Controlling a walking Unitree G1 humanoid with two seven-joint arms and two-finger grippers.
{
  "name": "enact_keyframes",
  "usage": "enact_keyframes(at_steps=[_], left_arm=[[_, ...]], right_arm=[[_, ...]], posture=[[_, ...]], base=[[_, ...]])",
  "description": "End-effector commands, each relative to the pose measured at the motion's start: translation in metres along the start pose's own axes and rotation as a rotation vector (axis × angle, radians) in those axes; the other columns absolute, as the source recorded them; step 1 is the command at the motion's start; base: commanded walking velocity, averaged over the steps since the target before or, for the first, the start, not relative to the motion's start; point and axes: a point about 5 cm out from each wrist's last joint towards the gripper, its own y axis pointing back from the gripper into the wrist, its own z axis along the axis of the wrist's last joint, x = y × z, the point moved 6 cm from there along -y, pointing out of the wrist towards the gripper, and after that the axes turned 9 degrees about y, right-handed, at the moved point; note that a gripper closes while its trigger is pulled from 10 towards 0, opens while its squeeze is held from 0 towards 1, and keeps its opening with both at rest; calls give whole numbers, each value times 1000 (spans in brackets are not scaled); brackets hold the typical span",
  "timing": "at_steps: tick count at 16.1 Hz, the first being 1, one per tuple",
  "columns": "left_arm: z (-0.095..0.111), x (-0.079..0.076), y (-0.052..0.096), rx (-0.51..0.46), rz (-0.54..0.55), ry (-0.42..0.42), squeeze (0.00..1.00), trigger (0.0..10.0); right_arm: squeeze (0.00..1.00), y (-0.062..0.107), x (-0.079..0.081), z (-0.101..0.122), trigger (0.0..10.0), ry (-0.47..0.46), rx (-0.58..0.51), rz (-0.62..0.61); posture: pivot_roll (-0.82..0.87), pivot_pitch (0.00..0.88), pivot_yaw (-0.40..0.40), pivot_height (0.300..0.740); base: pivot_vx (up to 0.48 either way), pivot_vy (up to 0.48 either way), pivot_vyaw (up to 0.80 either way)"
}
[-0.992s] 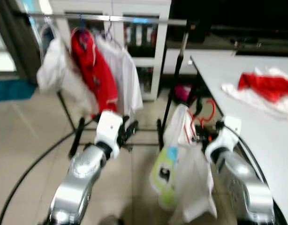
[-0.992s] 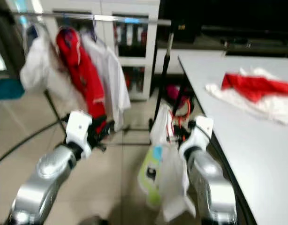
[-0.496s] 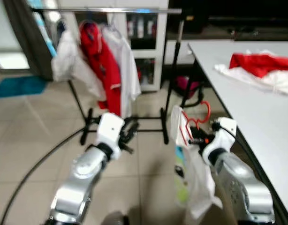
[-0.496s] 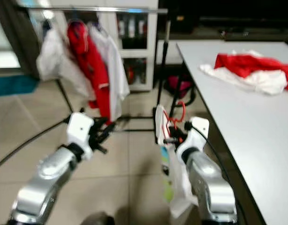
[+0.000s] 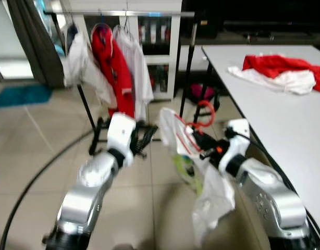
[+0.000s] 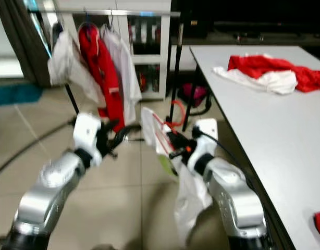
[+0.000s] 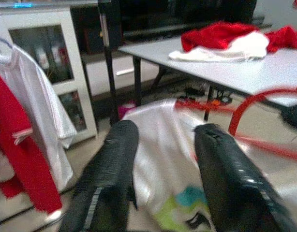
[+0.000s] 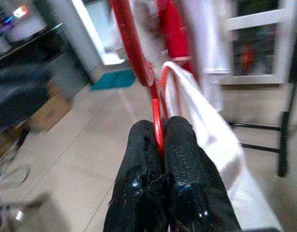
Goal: Hang hanger
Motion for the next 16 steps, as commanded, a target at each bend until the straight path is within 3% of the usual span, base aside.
enact_keyframes(at_steps=[1, 3, 5, 6, 9, 10, 11, 12, 13, 16], left_arm=[[-2, 6, -2, 14, 12, -16, 1000, 10000], [7, 18, -9, -10, 68, -51, 1000, 10000], [12, 20, -13, -18, 77, -81, 1000, 10000], [12, 19, -16, -15, 77, -103, 0, 10000], [18, 17, -21, -58, 100, -109, 0, 10000], [21, 20, -21, -75, 122, -131, 0, 8706], [23, 23, -21, -84, 140, -141, 0, 3765], [22, 23, -21, -80, 141, -147, 0, 2549], [22, 22, -21, -81, 128, -164, 0, 0], [19, 26, -20, -80, 157, -166, 0, 0]], right_arm=[[0, -4, 13, 29, 10000, 24, -111, 77], [0, -5, 25, 46, 10000, 5, -174, 154], [0, -5, 29, 52, 10000, -7, -201, 180], [0, -5, 31, 54, 10000, -17, -211, 195], [0, -3, 38, 59, 10000, -29, -231, 248], [0, -2, 39, 60, 10000, -33, -235, 257], [0, -2, 40, 60, 10000, -36, -236, 262], [0, -2, 40, 60, 10000, -42, -238, 265], [0, -2, 40, 60, 10000, -45, -239, 267], [0, 0, 42, 61, 10000, -55, -244, 285]], posture=[[63, 0, -23, 740], [61, 0, -25, 740], [61, 0, -25, 740], [60, 0, -24, 740], [59, 0, -25, 740], [58, 0, -26, 740], [58, 0, -26, 740], [58, 0, -26, 740], [58, 0, -26, 740], [59, 0, -30, 740]], base=[[0, 0, 0], [0, 0, 0], [0, 0, 0], [0, 0, 0], [0, 0, 0], [0, 0, 0], [0, 0, 0], [0, 0, 0], [0, 0, 0], [0, 0, 0]])
